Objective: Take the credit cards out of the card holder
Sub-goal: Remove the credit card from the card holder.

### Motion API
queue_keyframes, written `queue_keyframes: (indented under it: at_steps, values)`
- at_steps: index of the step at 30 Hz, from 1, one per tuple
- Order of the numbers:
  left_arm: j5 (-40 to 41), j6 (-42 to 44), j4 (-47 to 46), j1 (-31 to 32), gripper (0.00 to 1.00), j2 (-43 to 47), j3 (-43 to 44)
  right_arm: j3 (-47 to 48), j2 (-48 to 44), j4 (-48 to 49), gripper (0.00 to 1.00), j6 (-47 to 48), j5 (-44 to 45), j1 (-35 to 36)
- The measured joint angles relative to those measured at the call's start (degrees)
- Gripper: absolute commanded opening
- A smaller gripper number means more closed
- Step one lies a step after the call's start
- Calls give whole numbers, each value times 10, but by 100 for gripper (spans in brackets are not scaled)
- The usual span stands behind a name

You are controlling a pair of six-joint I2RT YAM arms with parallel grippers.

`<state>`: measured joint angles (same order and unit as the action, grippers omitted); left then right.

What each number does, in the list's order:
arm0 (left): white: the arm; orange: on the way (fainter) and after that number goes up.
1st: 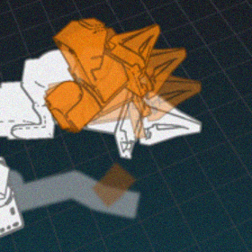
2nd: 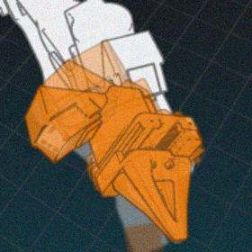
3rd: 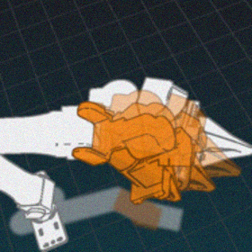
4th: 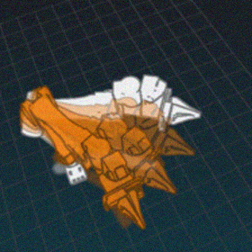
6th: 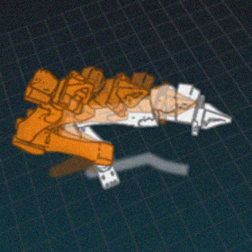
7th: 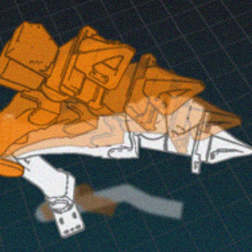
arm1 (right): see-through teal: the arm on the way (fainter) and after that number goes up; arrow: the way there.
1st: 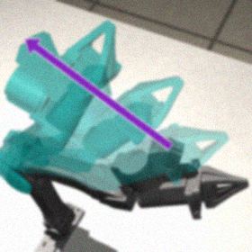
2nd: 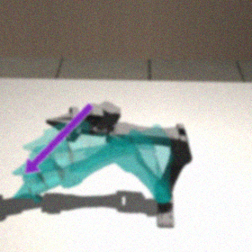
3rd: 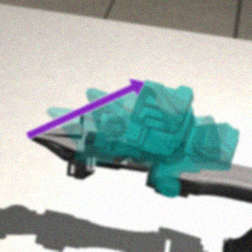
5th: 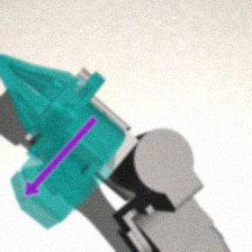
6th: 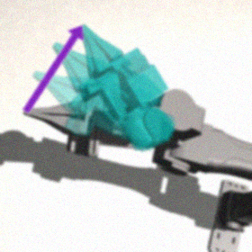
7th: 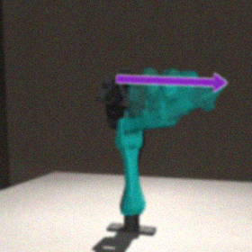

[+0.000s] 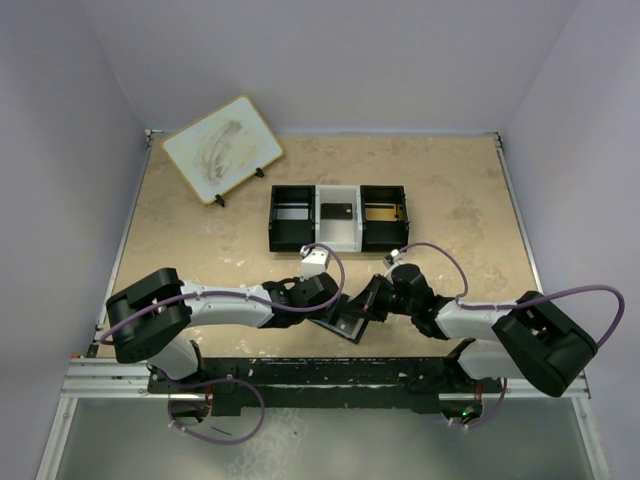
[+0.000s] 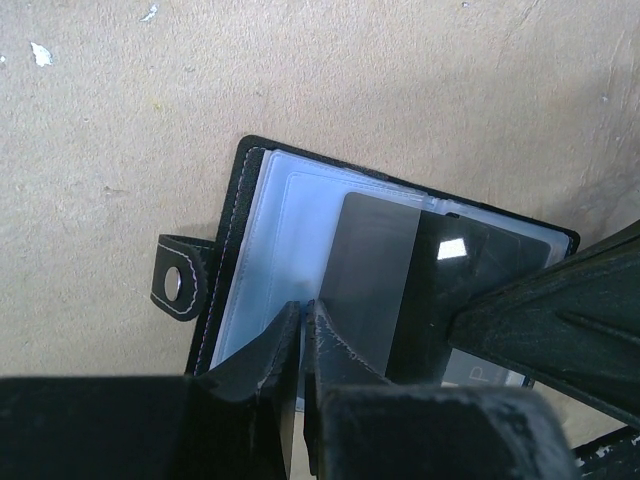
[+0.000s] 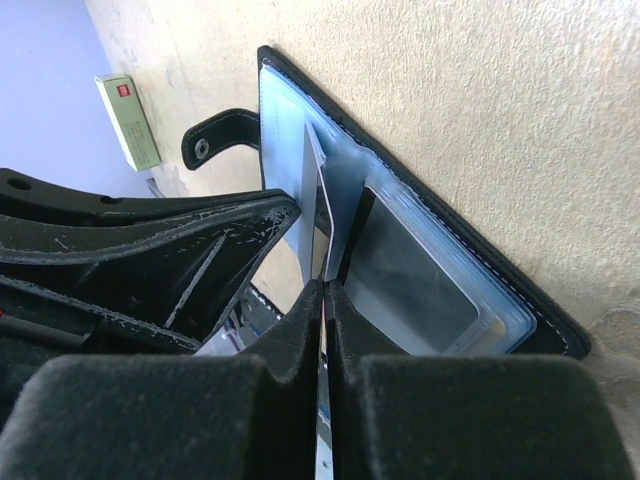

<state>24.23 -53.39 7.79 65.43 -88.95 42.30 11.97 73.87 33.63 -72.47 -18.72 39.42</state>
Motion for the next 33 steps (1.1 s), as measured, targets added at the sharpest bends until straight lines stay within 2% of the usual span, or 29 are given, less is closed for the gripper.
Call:
queue_keyframes:
  at_steps: [8,17,20,27,30,33]
  values:
    - [0,0,0,0,1,0,0,0,8,7,15,0,0,0]
    - [0,0,1,0,0,0,0,0,60,68,22,-3,-2,0]
    - [1,0,2,0,0,0,0,0,71,87,20,-5,-3,0]
    - [3,0,2,0,0,0,0,-1,80,101,2,-4,-3,0]
    - [3,0,2,0,0,0,0,-6,77,105,1,-5,-3,0]
    - [3,0,2,0,0,0,0,-16,61,104,6,-5,-2,0]
